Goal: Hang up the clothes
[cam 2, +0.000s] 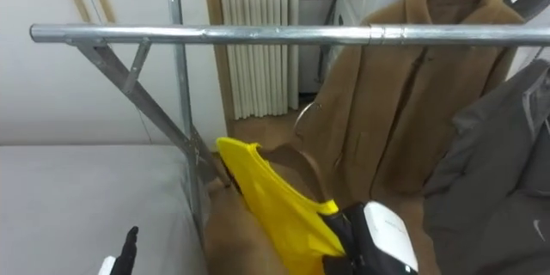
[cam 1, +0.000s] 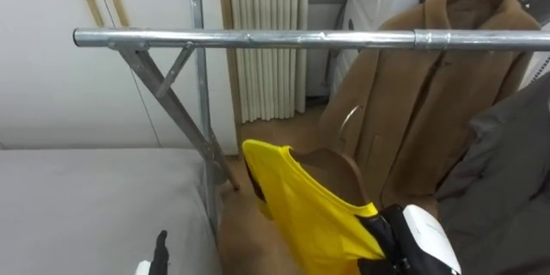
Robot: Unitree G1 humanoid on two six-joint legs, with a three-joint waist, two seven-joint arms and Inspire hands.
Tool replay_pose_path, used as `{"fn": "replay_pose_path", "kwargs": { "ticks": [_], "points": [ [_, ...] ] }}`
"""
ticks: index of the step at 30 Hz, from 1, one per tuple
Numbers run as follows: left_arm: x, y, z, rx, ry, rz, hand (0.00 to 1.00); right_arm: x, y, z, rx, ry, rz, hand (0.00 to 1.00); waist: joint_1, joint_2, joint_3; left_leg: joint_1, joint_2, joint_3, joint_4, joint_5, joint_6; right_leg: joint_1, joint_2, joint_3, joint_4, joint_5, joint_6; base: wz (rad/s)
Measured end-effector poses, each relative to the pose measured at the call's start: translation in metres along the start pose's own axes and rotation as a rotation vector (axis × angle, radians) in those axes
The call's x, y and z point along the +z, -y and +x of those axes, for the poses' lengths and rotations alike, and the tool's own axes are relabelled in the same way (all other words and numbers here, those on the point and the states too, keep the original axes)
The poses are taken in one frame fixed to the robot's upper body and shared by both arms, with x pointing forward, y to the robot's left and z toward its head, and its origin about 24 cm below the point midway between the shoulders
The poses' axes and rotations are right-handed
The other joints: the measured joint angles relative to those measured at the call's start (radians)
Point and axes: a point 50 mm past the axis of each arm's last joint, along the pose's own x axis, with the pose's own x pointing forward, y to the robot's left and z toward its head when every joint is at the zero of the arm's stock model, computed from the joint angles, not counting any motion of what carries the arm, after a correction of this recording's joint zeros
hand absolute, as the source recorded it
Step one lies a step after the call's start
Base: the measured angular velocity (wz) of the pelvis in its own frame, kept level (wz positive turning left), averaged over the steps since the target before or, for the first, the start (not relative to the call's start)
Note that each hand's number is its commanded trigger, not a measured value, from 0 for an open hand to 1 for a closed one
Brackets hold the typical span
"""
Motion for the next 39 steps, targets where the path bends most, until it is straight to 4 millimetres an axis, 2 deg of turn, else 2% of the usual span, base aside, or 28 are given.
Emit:
{"fn": "replay_pose_path", "kwargs": {
  "ticks": [5, 10, 16, 21, 26, 39],
  "points": [
    [-0.016, 0.002, -0.008, -0.052, -0.041, 0.053, 0.00, 0.008, 0.007, 0.000, -0.028, 0.034, -0.013, 1.00, 0.017, -0.004, -0.0024, 0.009, 0.000, 0.000, -0.020, 0.002, -0.003, 0.003, 0.003, -0.004, -0.018, 0.005, -0.001, 0.00],
    [-0.052, 0.005, -0.022, -0.114, -0.187, 0.095, 0.00, 0.013, 0.009, 0.001, -0.041, 0.053, -0.016, 1.00, 0.034, -0.010, -0.0084, 0.008, 0.001, -0.005, -0.021, 0.002, -0.004, 0.005, 0.003, -0.016, -0.022, 0.005, -0.001, 0.02],
    [-0.069, 0.003, -0.028, -0.154, -0.257, 0.122, 0.00, 0.022, 0.019, 0.002, -0.076, 0.107, -0.066, 1.00, 0.042, -0.006, -0.0120, 0.012, 0.002, -0.014, -0.021, 0.002, -0.004, 0.024, 0.002, -0.032, -0.034, 0.009, -0.002, 0.04],
    [-0.078, 0.002, -0.034, -0.171, -0.287, 0.125, 0.00, 0.028, 0.031, 0.003, -0.114, 0.144, -0.084, 1.00, 0.042, 0.000, -0.0120, 0.033, 0.005, -0.024, -0.022, 0.002, -0.004, 0.061, 0.002, -0.054, -0.059, 0.018, -0.003, 0.07],
    [-0.084, 0.000, -0.037, -0.166, -0.309, 0.136, 0.00, 0.035, 0.039, 0.004, -0.149, 0.180, -0.078, 1.00, 0.045, -0.001, -0.0117, 0.036, 0.005, -0.023, -0.022, 0.002, -0.004, 0.062, 0.002, -0.056, -0.058, 0.018, -0.004, 0.00],
    [-0.090, -0.007, -0.037, -0.164, -0.315, 0.206, 0.00, 0.033, 0.053, 0.004, -0.185, 0.208, -0.103, 1.00, 0.052, -0.028, -0.0121, 0.042, 0.006, -0.023, -0.024, 0.003, -0.005, 0.071, 0.004, -0.052, -0.071, 0.025, -0.003, -0.01]
  ]
}}
